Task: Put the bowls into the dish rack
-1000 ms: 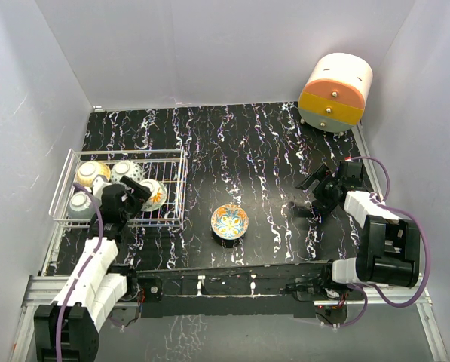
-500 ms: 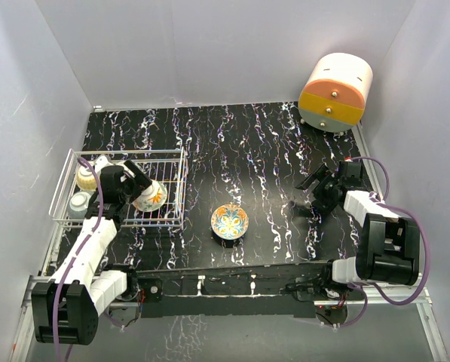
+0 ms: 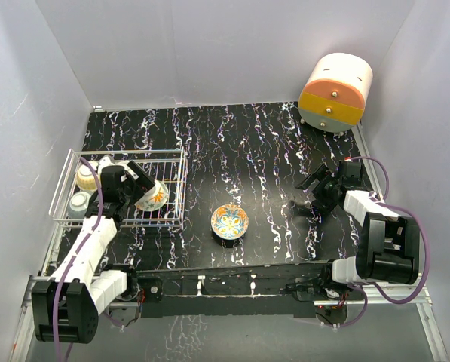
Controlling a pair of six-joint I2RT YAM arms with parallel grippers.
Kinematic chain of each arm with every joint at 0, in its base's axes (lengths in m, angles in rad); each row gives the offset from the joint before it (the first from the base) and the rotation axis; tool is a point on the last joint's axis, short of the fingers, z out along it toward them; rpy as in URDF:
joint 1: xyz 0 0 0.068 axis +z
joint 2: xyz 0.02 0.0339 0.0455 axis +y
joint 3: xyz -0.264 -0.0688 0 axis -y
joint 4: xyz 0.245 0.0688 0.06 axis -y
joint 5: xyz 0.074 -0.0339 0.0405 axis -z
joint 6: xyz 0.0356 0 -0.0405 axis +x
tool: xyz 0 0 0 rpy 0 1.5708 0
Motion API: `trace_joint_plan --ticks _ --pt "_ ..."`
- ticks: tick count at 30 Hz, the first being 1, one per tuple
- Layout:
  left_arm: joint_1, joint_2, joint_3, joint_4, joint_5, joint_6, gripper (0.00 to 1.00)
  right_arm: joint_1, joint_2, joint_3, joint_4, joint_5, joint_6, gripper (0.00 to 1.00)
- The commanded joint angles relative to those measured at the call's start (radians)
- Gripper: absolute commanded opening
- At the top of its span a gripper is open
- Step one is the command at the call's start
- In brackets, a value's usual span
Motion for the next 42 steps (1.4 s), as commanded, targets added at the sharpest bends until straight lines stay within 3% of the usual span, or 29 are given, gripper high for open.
trace_joint_plan --ticks 1,10,14,28,36,42 --pt "0.001 0.029 0.084 -0.105 -0.002 0.046 0.90 -0.001 -0.003 -0.008 0.044 -0.002 -0.007 0.90" --pt "0.001 0.044 0.235 -0.342 -0.134 0.135 0.91 -0.001 -0.010 -0.010 0.046 -0.021 -0.003 0.90" --pt "0.001 0.037 0.272 -0.350 -0.116 0.170 0.91 -0.001 -0.017 -0.005 0.043 -0.033 -0.001 0.90" --pt "-0.050 0.312 0.466 -0.436 -0.189 0.301 0.90 -0.001 0.003 -0.014 0.058 -0.066 0.001 0.91" --pt "-0.153 0.331 0.451 -0.436 -0.221 0.304 0.91 -0.001 0.009 -0.013 0.061 -0.064 0.000 0.91" --pt "-0.167 0.383 0.455 -0.439 -0.253 0.310 0.91 -0.002 0.005 -0.010 0.054 -0.062 -0.004 0.91"
